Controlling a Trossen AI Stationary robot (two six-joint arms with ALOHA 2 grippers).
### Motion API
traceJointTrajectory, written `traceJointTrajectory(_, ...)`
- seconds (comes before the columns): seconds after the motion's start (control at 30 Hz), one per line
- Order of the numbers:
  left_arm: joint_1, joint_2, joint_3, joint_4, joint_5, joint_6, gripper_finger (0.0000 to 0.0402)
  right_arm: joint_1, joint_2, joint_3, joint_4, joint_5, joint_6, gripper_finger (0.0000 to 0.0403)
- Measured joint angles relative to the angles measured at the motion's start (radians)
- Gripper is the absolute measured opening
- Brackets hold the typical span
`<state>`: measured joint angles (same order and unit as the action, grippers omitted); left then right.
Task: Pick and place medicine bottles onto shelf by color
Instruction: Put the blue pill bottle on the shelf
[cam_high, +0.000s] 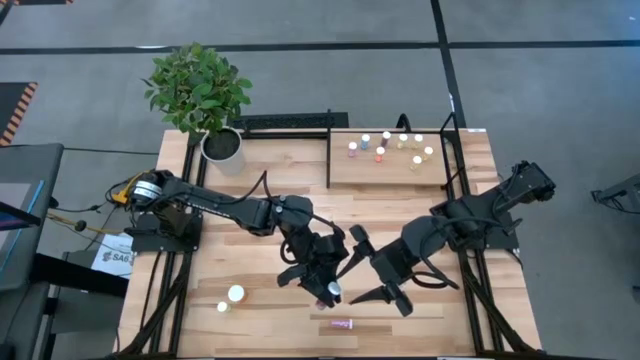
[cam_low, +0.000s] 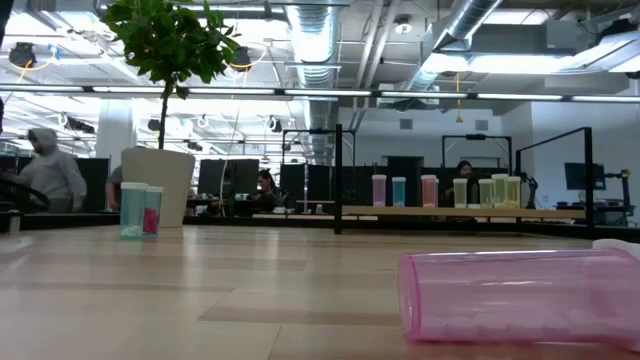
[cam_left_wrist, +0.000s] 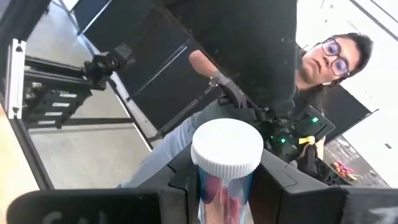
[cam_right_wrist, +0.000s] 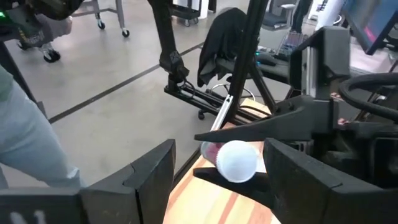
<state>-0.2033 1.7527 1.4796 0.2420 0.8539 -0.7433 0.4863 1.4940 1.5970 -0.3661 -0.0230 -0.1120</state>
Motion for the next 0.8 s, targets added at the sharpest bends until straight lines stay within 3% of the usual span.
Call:
traceJointTrajectory(0.43,0.015,0.0,0.0,-0.048,-0.084,0.04,0.0082,-0.018,0.0,0.0,-0.033,0.03,0.15,0.0265)
traceJointTrajectory(0.8,0.01,0.0,0.0,-0.051,-0.186,0.101,0.0083,-0.028,-0.026,0.0,-0.267,0.03,0.427,0.0265)
